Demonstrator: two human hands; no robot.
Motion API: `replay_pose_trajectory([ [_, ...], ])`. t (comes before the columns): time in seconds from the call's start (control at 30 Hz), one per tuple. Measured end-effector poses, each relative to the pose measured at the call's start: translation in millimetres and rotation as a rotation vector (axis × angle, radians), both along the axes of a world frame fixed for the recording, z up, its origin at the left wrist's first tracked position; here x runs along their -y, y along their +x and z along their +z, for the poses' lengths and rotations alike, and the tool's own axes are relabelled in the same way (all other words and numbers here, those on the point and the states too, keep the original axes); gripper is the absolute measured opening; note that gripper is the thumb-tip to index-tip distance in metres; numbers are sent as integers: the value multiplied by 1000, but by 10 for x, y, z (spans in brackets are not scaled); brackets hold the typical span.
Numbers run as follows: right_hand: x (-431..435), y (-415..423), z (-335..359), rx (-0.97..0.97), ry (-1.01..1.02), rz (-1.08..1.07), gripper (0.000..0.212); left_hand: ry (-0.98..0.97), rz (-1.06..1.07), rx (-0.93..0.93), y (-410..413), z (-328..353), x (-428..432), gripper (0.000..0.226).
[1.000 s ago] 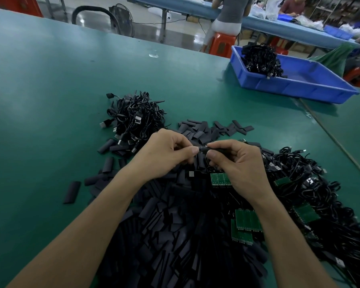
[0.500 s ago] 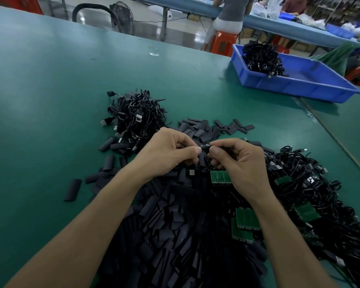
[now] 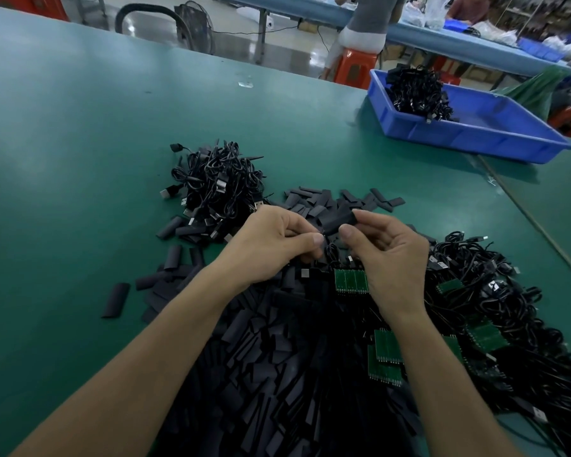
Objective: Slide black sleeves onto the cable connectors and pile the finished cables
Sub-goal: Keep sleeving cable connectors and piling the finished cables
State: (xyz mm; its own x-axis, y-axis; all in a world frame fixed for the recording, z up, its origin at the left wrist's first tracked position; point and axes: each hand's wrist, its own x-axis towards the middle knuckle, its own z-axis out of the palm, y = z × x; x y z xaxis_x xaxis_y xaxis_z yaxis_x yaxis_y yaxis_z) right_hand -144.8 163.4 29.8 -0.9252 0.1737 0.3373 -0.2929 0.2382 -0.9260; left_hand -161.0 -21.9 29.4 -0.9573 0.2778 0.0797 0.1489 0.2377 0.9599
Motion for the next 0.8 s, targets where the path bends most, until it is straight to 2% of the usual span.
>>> replay_pose_trajectory([
  [0.23,127,32,-2,-41,56,-18,34,-40,91,-28,14,-87,-86,17],
  [0.43,184,11,8,-31,67,-30,33,105,90,-9,45,-143,-167,17],
  [0.53,193,3,32,-30,41,29,31,143,112,-22,47,-134,-182,14],
  [0.6,193,2,55,-35,13,49,31,93,124,-60,44,-113,-169,10],
  [0.7,147,-18,106,-31,-81,14,28,-122,55,-100,39,-89,-104,7],
  [0.8,99,-38,161,-22,-124,12,24,-256,32,-166,37,-68,-57,4],
])
